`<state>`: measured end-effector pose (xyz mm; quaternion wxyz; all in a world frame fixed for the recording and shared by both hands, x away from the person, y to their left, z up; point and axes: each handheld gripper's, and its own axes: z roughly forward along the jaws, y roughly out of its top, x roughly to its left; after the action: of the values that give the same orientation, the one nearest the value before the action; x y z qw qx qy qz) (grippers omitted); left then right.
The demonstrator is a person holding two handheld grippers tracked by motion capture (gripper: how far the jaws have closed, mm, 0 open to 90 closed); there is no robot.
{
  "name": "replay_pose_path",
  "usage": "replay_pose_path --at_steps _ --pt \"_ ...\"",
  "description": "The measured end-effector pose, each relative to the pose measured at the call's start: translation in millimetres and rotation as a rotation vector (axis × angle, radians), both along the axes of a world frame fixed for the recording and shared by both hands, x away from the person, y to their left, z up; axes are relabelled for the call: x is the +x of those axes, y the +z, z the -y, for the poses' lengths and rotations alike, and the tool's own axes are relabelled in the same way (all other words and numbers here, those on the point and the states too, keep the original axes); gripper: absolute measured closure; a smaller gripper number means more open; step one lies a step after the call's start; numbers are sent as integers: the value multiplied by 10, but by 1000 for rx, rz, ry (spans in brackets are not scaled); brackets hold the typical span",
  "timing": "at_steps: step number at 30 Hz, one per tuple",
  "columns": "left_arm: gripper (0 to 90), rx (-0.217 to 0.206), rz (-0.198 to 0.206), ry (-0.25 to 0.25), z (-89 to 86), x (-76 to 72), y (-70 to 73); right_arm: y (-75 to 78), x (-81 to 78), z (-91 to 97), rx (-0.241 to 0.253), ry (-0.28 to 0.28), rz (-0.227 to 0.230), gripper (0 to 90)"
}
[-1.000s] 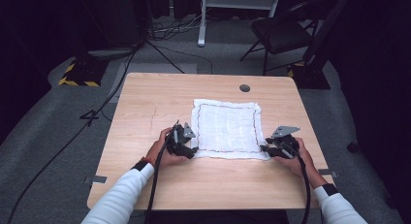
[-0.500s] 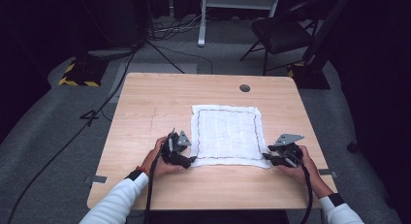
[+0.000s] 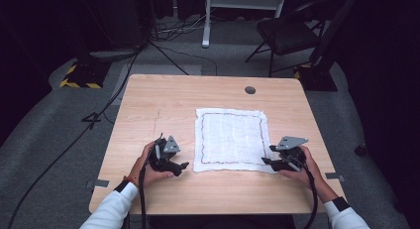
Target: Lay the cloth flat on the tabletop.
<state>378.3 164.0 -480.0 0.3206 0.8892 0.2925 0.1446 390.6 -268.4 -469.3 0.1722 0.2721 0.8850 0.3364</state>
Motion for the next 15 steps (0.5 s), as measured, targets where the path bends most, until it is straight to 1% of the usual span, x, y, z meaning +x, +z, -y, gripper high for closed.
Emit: replay_pose_path --at_steps 1,4,6,7,9,10,12,13,14,15 --pt "188 -1 -1 9 -15 18 -10 12 -11 -66 14 27 6 429" --pt "185 0 -3 27 -71 84 -39 29 -29 -248 29 73 12 430" --pt "184 -19 -9 44 -107 116 -47 55 -44 -387 70 113 19 437" --pt "183 -31 -9 44 -130 128 -47 67 -47 -463 82 133 24 436" --pt "179 -76 -27 42 -181 152 -52 81 -53 -621 88 164 19 435" --pt "175 -91 -31 42 -197 160 -59 77 -52 -696 90 181 17 433" --pt "170 -94 -35 42 -224 178 -76 52 -43 -848 84 207 -3 423" --pt "170 -92 -38 48 -235 189 -88 40 -44 -920 76 219 -3 422" --pt "171 -86 -41 50 -241 197 -100 28 -43 -1003 68 238 -4 424" --pt "171 -80 -47 53 -245 202 -109 20 -42 -1067 71 253 -14 430"
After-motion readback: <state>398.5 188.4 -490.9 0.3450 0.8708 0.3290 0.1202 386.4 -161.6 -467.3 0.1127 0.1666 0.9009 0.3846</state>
